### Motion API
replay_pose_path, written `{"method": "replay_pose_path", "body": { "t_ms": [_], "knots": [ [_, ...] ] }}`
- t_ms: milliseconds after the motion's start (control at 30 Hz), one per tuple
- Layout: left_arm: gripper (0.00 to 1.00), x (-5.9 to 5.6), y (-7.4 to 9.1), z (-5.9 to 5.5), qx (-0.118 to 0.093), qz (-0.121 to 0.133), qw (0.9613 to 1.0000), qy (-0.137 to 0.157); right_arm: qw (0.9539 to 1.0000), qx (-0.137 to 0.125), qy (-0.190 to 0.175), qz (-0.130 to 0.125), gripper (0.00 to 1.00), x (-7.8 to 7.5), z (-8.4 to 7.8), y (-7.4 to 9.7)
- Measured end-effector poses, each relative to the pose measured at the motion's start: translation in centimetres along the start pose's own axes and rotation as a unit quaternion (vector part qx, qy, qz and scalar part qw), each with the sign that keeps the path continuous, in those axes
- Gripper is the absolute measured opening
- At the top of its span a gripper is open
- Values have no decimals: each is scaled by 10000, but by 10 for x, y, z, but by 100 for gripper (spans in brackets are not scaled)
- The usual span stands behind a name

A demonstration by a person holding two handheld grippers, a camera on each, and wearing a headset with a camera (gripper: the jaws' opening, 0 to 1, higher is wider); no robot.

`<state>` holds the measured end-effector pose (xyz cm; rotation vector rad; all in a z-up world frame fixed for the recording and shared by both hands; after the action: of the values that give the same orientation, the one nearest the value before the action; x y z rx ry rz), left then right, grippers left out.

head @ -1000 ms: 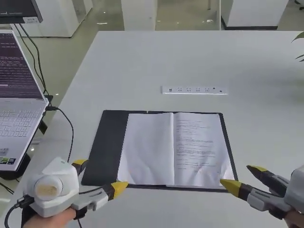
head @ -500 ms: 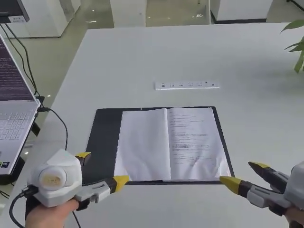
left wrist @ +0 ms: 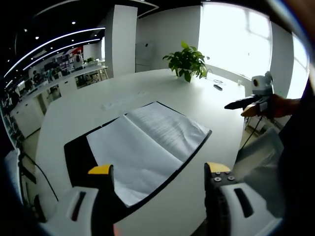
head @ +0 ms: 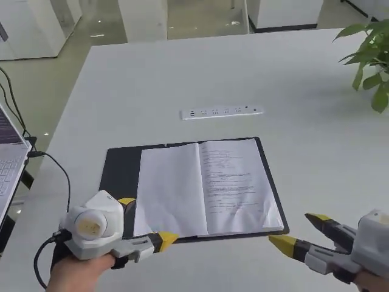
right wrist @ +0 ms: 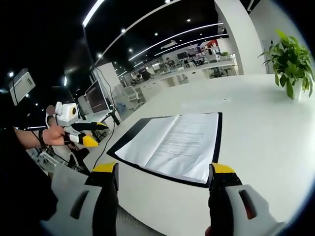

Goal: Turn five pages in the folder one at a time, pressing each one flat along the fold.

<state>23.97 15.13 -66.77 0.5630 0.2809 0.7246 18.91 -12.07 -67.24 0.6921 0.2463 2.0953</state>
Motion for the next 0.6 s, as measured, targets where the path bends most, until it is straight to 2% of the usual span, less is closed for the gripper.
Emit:
{"method": "replay_pose_path", "body": {
  "t_ms": [300, 400, 600],
  "knots": [
    [73, -9, -33, 31, -111, -328, 9992, -180, 10000, -59, -63, -32, 75, -3, 2, 5],
    [72, -10, -41, 38, -116, -389, 9989, -243, 10000, -19, -80, -38, 75, -7, 0, 6],
    [72, -23, -62, 52, -73, -611, 9971, -453, 9999, -31, -133, -56, 74, -9, 0, 8]
  ]
}}
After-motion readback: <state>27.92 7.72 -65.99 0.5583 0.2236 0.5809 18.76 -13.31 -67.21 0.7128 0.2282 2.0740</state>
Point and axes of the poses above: the centre of the closed fingertips' face, and the gripper's own axes: y roughly backward along the fingers, x roughly to its left, z roughly out of its top, the point moved 3 cm from there along y, roughly backward along the fingers, and after that the axes turned 2 degrees about -y, right-handed, at the moved point
